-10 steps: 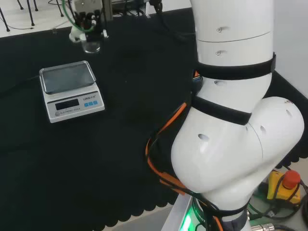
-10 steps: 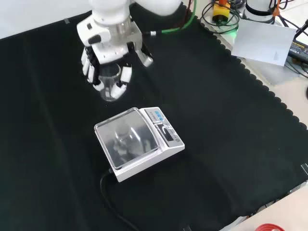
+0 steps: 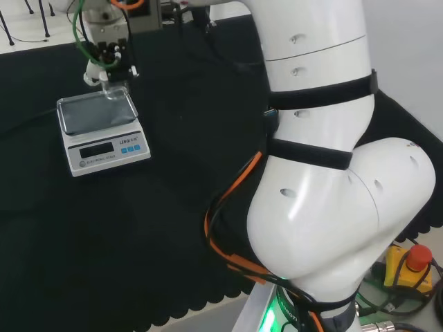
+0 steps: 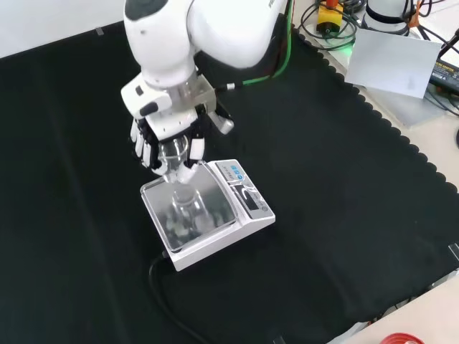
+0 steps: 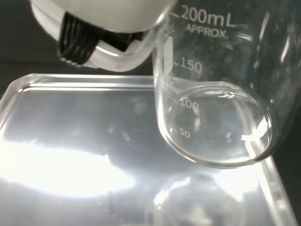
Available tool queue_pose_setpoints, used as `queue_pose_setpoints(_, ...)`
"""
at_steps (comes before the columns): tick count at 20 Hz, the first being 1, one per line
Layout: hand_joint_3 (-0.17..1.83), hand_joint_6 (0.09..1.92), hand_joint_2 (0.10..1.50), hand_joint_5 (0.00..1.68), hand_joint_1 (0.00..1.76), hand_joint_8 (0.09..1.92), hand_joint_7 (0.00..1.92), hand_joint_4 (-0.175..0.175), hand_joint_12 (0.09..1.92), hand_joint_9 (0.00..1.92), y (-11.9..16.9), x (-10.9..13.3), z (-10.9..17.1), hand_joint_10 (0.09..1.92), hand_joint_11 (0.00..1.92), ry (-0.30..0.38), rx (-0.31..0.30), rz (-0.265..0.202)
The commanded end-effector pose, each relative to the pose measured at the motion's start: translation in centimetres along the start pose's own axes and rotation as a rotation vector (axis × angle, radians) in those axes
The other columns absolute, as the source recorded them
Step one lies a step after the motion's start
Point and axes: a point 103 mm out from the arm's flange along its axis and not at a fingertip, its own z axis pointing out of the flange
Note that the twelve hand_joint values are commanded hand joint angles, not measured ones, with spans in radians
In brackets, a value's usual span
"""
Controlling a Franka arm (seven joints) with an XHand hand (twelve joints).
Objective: Put the beaker on the electronic balance.
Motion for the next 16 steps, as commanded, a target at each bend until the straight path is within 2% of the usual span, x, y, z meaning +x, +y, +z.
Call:
queue_pose_setpoints(1,0.62,0.73,0.68,1.22,1.27,0.69,1.28,0.065,0.98,1.33,1.5,5.2,3.0,0.33,1.06,-0.001,0.042,-0.082)
queue_pose_setpoints(3,0.63,0.72,0.68,1.22,1.27,0.69,1.28,0.065,0.97,1.33,1.4,4.4,3.4,0.33,1.06,0.007,0.048,-0.087)
queue_pose_setpoints(5,0.63,0.72,0.68,1.22,1.27,0.69,1.28,0.065,0.97,1.34,1.4,5.3,4.0,0.33,1.06,0.019,0.055,-0.067)
queue_pose_setpoints(8,0.63,0.72,0.68,1.22,1.27,0.69,1.28,0.066,0.97,1.34,0.9,4.1,4.5,0.33,1.06,0.039,0.068,-0.072)
queue_pose_setpoints(9,0.64,0.69,0.67,1.24,1.23,0.72,1.26,0.093,0.97,1.34,0.8,4.1,4.5,0.33,1.06,0.053,0.070,-0.056)
queue_pose_setpoints(11,0.63,0.63,0.65,1.28,1.16,0.80,1.20,0.149,0.98,1.34,0.5,3.2,4.3,0.32,1.04,0.059,0.068,-0.059)
queue_pose_setpoints(12,0.61,0.62,0.66,1.29,1.15,0.84,1.18,0.162,0.99,1.34,0.8,5.8,4.7,0.31,1.02,-0.030,0.079,-0.097)
queue_pose_setpoints(13,0.61,0.69,0.61,1.17,1.12,0.88,1.12,0.136,1.02,1.32,0.6,6.1,4.2,0.31,0.97,-0.022,0.077,-0.130)
queue_pose_setpoints(14,0.59,0.78,0.55,0.89,1.06,0.92,0.96,0.096,1.10,1.21,0.6,5.8,3.2,0.32,0.83,0.028,0.102,-0.136)
queue_pose_setpoints(15,0.56,0.80,0.52,0.62,0.99,0.95,0.80,0.060,1.19,1.07,0.3,5.1,2.3,0.39,0.66,0.049,0.096,-0.144)
queue_pose_setpoints(16,0.51,0.74,0.51,0.41,0.91,0.96,0.65,0.037,1.27,0.90,0.0,4.9,1.4,0.50,0.50,0.056,0.086,-0.142)
